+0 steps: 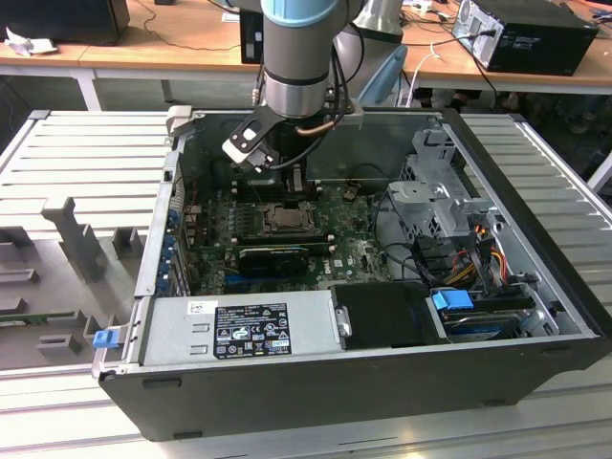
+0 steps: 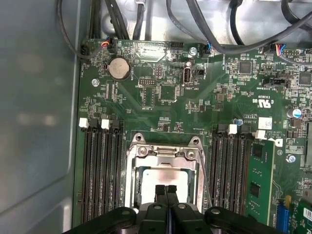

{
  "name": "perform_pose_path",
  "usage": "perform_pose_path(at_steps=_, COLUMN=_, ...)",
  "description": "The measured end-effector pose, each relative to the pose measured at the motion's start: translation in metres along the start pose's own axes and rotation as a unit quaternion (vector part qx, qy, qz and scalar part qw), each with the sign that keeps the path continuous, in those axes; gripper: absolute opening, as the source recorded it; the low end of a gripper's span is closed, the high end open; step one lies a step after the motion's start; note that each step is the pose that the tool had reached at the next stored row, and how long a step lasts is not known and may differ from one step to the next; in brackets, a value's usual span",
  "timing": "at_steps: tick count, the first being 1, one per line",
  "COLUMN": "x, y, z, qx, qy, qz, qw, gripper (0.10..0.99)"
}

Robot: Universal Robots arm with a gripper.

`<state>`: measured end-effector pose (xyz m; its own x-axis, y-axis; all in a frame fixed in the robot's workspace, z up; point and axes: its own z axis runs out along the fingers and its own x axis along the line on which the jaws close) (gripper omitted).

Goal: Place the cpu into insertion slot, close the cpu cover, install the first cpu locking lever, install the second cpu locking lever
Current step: 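Close the cpu cover, then install the first cpu locking lever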

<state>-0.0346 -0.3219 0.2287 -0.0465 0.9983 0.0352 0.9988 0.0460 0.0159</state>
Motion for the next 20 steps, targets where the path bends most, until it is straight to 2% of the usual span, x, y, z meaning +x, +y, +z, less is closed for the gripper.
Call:
perform_pose_path(at_steps=4, x=0.0, y=-0.0018, z=-0.0003, qx=0.0, qy=0.0, qz=0.0, qw=1.0, gripper=0.106)
perform_pose_path(at_steps=6, x=0.0002, y=-0.0018, z=-0.0029, qx=0.0, qy=0.0, qz=0.0, qw=1.0, gripper=0.106)
perform_pose_path(at_steps=16, x=0.0009, y=-0.0015, z=-0.0243, qx=0.0, qy=0.0, qz=0.0, qw=1.0, gripper=0.106)
perform_pose_path(at_steps=20, x=0.0014, y=-0.0013, z=-0.0367, qx=0.0, qy=0.0, qz=0.0, qw=1.0, gripper=0.106)
